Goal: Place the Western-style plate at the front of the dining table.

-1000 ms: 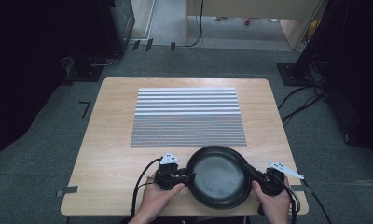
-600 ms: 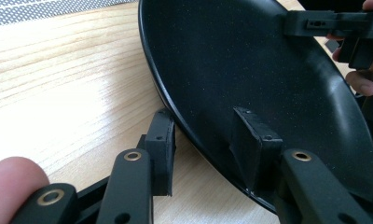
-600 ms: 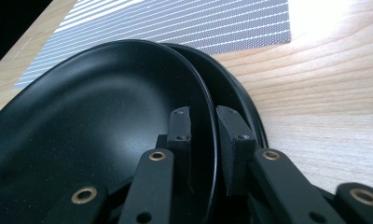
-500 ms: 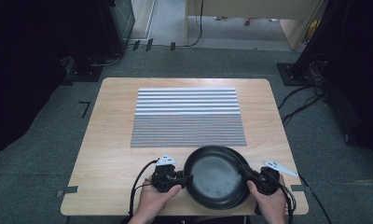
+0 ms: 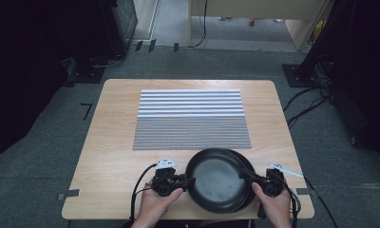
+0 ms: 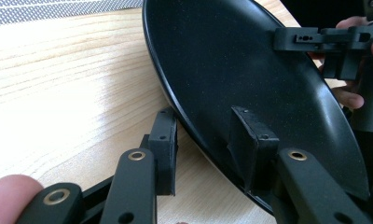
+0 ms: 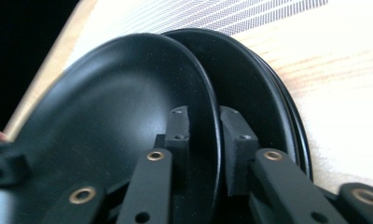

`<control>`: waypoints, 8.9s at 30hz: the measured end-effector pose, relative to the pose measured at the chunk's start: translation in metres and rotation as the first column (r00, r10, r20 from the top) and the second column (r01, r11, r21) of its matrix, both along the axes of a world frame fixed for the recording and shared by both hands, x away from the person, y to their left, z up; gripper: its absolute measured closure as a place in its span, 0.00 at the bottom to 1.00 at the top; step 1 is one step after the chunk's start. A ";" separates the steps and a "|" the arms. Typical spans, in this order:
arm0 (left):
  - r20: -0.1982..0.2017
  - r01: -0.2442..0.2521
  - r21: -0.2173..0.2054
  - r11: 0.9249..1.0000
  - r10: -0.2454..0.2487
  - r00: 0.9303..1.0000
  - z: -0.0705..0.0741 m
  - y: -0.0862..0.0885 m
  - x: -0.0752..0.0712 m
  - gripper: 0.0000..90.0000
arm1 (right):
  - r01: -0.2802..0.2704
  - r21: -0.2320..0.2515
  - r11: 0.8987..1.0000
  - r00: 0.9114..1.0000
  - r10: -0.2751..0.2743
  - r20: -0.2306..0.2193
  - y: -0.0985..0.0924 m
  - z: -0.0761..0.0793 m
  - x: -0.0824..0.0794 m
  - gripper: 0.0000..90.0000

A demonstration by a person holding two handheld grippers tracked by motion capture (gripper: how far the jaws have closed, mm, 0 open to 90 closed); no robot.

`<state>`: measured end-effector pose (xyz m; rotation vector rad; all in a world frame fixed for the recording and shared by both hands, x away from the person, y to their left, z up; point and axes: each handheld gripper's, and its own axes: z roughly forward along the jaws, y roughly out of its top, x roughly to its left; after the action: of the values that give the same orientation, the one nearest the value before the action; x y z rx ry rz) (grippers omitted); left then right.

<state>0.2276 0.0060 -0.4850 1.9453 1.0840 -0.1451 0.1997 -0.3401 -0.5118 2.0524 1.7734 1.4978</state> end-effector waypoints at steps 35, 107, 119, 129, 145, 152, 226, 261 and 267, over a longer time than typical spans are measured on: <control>-0.081 -0.083 -0.076 0.994 0.077 0.994 0.035 0.014 0.042 0.78 | 0.071 0.223 0.972 0.997 -0.066 -0.027 0.000 0.032 0.033 0.94; -0.296 -0.463 0.018 0.886 0.447 0.844 -0.017 0.049 0.258 0.80 | 0.153 0.111 0.982 0.980 -0.136 -0.143 0.074 -0.014 0.253 0.89; -0.258 -0.425 0.006 0.905 0.412 0.874 -0.018 0.046 0.259 0.57 | 0.117 0.120 0.986 0.989 -0.105 -0.100 0.075 -0.008 0.250 0.69; -0.006 -0.457 -0.027 0.889 0.457 0.889 0.018 0.055 0.241 0.36 | 0.150 -0.018 0.988 0.989 -0.150 0.004 0.066 0.004 0.234 0.65; 0.122 -0.432 -0.035 0.901 0.433 0.893 0.042 0.060 0.192 0.24 | 0.153 -0.192 0.969 0.969 -0.109 0.220 0.046 0.042 0.199 0.52; 0.154 -0.422 -0.033 0.906 0.421 0.894 0.050 0.078 0.157 0.18 | 0.129 -0.286 0.949 0.969 -0.060 0.239 0.035 0.057 0.178 0.44; 0.253 -0.524 0.179 0.833 0.476 0.842 -0.012 0.226 -0.007 0.11 | 0.042 -0.370 0.928 0.989 0.014 0.147 -0.102 0.002 -0.019 0.20; 0.326 -0.530 0.348 0.773 0.431 0.842 -0.032 0.213 -0.013 0.12 | 0.020 -0.576 0.817 0.995 0.039 0.090 -0.080 -0.015 -0.029 0.10; 0.335 -0.536 0.339 0.773 0.433 0.837 -0.033 0.212 -0.014 0.12 | 0.019 -0.584 0.811 0.996 0.038 0.085 -0.073 -0.018 -0.027 0.00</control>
<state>0.2133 0.2178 -0.5184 1.9013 1.5069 0.6526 0.1724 -0.4136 -0.5298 1.6289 1.8937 0.8569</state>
